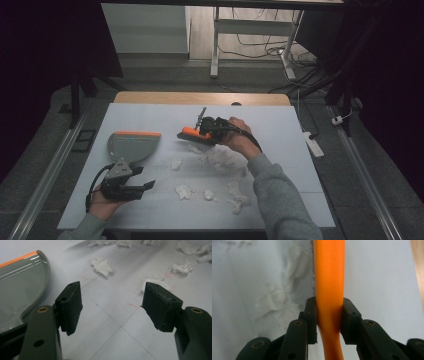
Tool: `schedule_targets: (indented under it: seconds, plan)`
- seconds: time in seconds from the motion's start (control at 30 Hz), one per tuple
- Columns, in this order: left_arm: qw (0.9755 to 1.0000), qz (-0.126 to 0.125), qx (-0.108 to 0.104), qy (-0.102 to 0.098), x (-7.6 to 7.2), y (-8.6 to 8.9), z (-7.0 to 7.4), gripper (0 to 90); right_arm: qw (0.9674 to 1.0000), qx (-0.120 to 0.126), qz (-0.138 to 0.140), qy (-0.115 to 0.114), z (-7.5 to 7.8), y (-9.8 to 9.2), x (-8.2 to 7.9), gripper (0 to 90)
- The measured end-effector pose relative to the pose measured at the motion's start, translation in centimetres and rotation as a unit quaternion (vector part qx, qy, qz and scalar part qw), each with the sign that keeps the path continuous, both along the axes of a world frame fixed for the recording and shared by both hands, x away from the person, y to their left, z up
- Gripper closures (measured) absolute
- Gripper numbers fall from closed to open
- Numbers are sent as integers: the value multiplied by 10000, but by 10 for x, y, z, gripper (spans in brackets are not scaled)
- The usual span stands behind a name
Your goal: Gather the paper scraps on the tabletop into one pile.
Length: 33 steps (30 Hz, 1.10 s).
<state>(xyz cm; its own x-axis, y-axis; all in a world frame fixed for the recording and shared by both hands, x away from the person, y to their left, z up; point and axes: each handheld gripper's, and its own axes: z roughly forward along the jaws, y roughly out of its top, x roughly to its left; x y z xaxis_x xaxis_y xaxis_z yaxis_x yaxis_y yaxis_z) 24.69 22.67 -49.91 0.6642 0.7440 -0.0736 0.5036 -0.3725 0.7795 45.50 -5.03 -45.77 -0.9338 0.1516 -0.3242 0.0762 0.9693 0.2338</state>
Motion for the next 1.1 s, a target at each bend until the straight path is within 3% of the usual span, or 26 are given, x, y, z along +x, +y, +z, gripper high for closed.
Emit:
schedule_targets:
  seconds: [0.1,0.27,0.37,0.47,0.57,0.63,0.7,0.83,0.9,0.97,1.0,1.03,1.1]
  plan:
    - [10000,-13,23,-17,-1,-1,1,329,9997,-149,178,58,1,-1,-11,703]
    - [10000,-11,12,-14,-1,-2,0,328,9990,-154,319,259,5,-13,-29,703]
    - [10000,-5,33,-15,0,-3,0,328,9994,-129,286,125,9,-20,-33,702]
    - [10000,10,28,-29,-1,-2,1,328,9995,314,40,-23,21,-27,-31,702]
    - [10000,65,16,-41,-1,1,1,328,9957,911,-187,-18,36,-31,-29,703]
    - [9999,116,-4,-61,-2,3,2,328,9907,1250,-538,68,42,-29,-33,703]
    - [9998,164,-10,-76,-3,5,3,328,9852,1529,-718,293,45,-24,-37,704]
    - [9997,228,1,-76,-5,8,2,328,9804,1665,-826,653,41,-2,-51,703]
    - [9997,234,0,-76,-5,9,2,328,9747,1834,-958,840,36,8,-58,703]
    - [9997,242,0,-81,-5,8,2,328,9569,2194,-1462,1216,30,14,-62,703]
    - [9997,239,5,-82,-5,8,2,328,9504,2326,-1527,1393,26,17,-63,704]
    - [9997,237,17,-82,-5,8,2,328,9460,2390,-1580,1515,23,21,-64,704]
    - [9997,220,42,-79,-5,7,2,327,9432,2362,-1655,1649,15,29,-65,703]
